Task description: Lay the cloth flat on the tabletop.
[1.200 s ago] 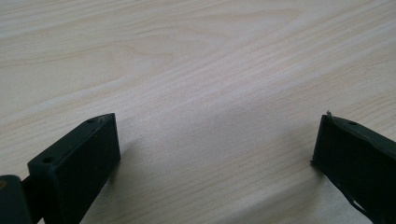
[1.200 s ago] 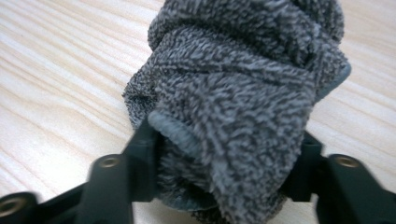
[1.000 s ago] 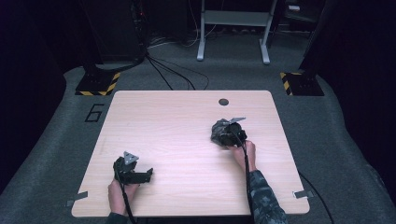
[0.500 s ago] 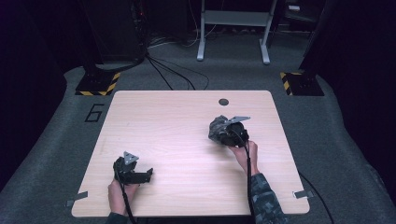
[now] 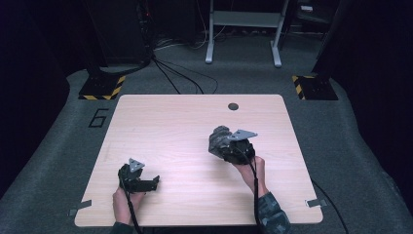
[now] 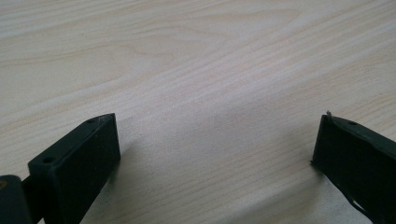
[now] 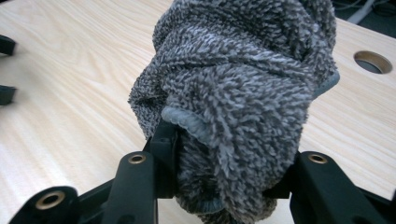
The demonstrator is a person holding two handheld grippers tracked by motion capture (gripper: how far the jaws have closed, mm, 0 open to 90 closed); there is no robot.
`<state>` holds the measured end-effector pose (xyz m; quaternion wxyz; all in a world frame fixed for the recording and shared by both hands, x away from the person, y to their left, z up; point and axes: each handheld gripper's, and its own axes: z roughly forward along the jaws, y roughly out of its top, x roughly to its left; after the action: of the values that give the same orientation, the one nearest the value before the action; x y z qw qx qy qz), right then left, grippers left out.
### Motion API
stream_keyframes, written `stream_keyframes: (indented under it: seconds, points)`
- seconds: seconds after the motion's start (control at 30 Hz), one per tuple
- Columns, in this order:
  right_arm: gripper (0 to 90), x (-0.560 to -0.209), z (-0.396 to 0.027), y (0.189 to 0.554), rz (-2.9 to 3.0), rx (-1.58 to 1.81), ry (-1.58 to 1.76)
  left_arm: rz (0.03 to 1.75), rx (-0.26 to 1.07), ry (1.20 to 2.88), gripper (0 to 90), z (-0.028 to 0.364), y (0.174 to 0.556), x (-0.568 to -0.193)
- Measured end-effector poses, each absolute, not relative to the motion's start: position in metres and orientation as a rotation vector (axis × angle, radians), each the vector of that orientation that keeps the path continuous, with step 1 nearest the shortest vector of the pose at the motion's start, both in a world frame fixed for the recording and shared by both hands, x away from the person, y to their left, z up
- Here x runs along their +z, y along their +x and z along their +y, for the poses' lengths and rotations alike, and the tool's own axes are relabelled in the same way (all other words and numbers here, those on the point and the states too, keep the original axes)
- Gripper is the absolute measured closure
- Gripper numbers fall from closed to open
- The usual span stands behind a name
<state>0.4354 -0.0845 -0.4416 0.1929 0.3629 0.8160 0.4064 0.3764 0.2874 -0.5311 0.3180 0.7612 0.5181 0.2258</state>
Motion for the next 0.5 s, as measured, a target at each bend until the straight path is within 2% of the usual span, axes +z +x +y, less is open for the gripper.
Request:
stream_keyframes:
  seconds: [0.5]
  points:
    - [56.4,-0.457,-0.063,0.403,2.400,1.165,0.947,1.362,0.594,2.002,0.5,0.287,0.376,-0.531]
